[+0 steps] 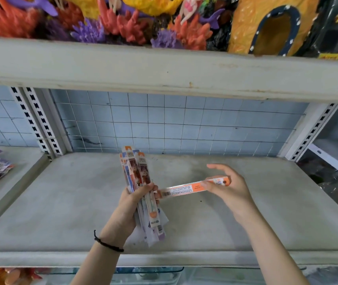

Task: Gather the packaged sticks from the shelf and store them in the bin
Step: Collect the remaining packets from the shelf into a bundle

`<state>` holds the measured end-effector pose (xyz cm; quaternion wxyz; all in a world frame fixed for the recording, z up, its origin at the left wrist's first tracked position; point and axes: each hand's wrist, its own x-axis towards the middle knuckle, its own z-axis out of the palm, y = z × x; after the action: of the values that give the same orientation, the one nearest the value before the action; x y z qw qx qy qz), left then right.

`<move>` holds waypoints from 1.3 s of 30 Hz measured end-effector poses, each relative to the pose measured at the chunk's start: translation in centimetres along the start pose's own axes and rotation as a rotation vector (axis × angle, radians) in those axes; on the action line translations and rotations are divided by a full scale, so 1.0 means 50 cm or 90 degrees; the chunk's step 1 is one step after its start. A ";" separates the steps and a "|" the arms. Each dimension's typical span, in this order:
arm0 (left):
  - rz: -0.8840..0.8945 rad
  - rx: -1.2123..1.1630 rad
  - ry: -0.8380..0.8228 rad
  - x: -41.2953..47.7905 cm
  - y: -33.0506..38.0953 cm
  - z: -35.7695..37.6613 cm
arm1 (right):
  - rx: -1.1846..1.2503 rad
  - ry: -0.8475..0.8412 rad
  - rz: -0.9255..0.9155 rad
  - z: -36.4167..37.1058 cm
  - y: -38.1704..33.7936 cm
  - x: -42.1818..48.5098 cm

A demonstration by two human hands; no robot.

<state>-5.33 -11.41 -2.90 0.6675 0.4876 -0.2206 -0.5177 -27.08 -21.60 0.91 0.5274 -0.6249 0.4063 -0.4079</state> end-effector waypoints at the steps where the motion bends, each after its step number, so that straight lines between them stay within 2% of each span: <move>1: 0.014 0.004 0.028 0.001 0.002 0.002 | -0.018 -0.004 -0.014 -0.001 -0.010 0.001; 3: 0.042 -0.004 0.072 0.007 0.006 0.004 | -0.068 -0.023 -0.028 -0.002 -0.022 0.005; 5: 0.051 -0.021 0.068 0.010 0.012 0.007 | -0.088 -0.057 -0.016 0.001 -0.026 0.007; 9: -0.001 0.054 -0.049 0.008 0.009 0.033 | -0.056 -0.104 0.003 0.031 -0.030 0.015; 12: -0.043 0.104 -0.131 0.003 0.003 0.054 | 0.066 -0.077 0.020 0.062 -0.032 0.030; 16: -0.076 0.075 -0.242 0.004 0.007 0.066 | 0.157 0.018 0.013 0.093 -0.032 0.041; 21: -0.105 -0.013 -0.333 0.014 0.020 0.052 | 0.189 -0.015 -0.005 0.100 -0.045 0.047; 25: -0.050 0.029 -0.324 0.023 0.029 0.069 | 0.129 -0.068 -0.057 0.108 -0.047 0.046; 34: 0.043 0.153 -0.214 0.057 0.020 0.094 | 0.089 -0.018 -0.093 0.139 -0.059 0.068; 39: 0.122 0.244 -0.209 0.084 0.033 0.103 | 0.124 -0.132 -0.026 0.131 -0.105 0.101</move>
<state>-7.13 -17.41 -0.14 0.5641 0.4916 -0.4649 -0.4733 -18.80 -23.61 5.78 0.6161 -0.6180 0.2952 -0.3889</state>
